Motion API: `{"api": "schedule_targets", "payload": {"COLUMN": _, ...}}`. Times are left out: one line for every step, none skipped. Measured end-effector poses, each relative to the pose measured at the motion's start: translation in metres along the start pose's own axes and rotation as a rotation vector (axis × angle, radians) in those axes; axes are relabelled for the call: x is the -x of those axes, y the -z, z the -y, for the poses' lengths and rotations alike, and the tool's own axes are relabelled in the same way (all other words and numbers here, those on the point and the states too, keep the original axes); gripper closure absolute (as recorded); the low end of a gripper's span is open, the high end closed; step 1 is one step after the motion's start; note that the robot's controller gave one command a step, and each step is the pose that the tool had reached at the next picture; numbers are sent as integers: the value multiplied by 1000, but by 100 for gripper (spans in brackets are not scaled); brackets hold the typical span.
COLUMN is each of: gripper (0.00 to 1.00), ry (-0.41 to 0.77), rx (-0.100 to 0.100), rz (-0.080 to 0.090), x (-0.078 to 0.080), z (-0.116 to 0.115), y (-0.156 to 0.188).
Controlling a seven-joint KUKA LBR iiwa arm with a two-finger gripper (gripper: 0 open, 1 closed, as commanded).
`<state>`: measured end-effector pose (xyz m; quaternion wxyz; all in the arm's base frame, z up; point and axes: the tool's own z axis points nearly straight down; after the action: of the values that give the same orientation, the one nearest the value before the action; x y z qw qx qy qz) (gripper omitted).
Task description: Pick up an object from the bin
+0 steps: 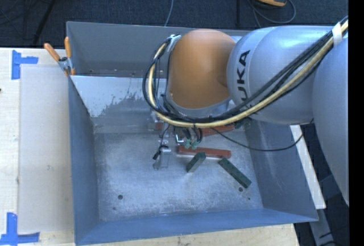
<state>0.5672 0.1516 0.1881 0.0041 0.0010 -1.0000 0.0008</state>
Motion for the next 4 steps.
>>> {"api": "schedule_targets", "payload": {"gripper": 0, "ry": -56, "rx": -2, "rz": 7, "x": 25, "z": 60, "y": -16}}
{"api": "schedule_targets", "payload": {"gripper": 0, "ry": 35, "rx": -2, "rz": 3, "x": 32, "z": 176, "y": -79}}
{"api": "schedule_targets", "payload": {"gripper": 0, "ry": 59, "rx": 2, "rz": 2, "x": -18, "z": 203, "y": -121}}
{"api": "schedule_targets", "payload": {"gripper": 100, "ry": 58, "rx": 2, "rz": 1, "x": -16, "z": 203, "y": -116}}
